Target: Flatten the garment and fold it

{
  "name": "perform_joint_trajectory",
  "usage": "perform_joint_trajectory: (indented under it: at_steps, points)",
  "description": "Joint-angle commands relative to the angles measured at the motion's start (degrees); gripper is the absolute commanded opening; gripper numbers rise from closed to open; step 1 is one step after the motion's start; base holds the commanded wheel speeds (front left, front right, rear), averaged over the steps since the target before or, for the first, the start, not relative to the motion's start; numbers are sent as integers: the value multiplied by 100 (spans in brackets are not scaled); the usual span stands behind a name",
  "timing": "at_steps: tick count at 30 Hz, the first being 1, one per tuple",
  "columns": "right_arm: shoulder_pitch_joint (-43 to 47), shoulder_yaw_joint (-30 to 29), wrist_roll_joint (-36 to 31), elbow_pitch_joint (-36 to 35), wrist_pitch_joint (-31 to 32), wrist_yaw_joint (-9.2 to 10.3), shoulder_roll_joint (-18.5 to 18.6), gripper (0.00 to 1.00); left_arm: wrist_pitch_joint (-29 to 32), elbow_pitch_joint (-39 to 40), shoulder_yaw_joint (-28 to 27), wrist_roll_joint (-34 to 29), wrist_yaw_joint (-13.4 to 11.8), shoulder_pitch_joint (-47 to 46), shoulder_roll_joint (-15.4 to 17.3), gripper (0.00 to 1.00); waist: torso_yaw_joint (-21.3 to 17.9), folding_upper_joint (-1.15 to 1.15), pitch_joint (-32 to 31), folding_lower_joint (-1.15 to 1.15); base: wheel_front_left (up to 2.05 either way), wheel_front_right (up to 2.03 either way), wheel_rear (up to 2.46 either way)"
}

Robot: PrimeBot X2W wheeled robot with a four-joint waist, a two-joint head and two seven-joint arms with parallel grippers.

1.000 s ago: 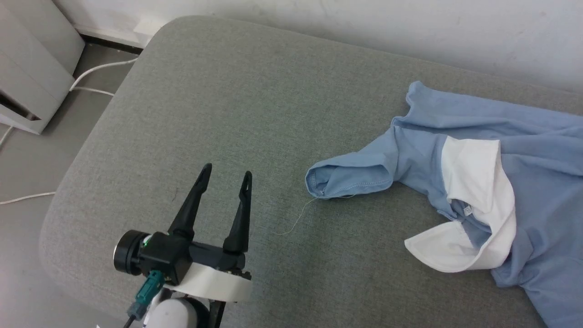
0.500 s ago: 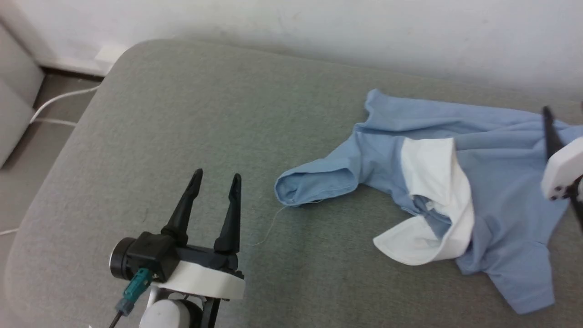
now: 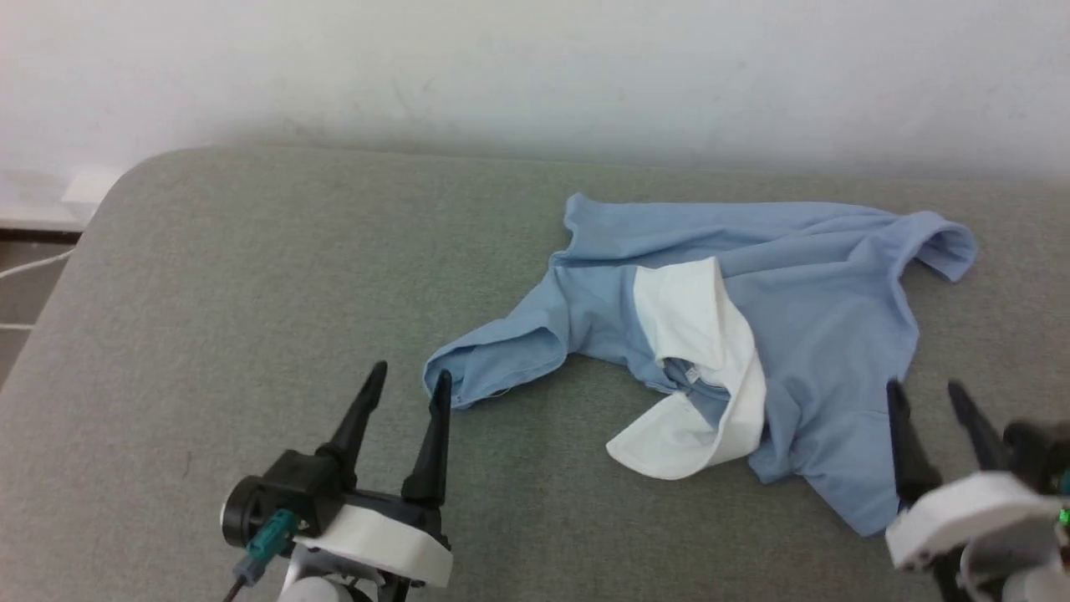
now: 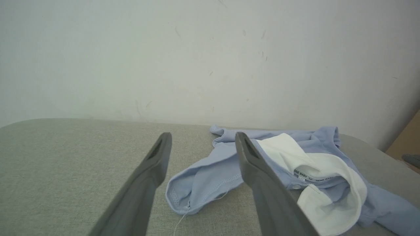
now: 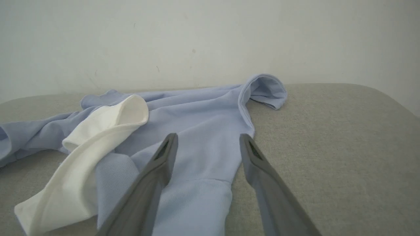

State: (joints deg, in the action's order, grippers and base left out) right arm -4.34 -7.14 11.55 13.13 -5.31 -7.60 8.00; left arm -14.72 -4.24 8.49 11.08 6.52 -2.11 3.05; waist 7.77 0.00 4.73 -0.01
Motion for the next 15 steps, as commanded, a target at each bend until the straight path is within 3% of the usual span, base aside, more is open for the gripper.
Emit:
perform_joint_trajectory:
  at_steps: [1,6,15]
  points:
    - [226,-66,3,-135,-21,11,-125,100,-28,-97,42,-13,35,89,26,100,-160,0,-73,1,0,0,0]
    - [767,-309,-4,-499,60,11,-416,100,216,-568,464,-251,71,-110,326,100,-333,0,-7,1,0,0,0]
    - [750,-360,-117,-761,268,11,-504,100,2026,-663,985,-523,35,-1292,418,100,-559,0,315,1,0,0,0]
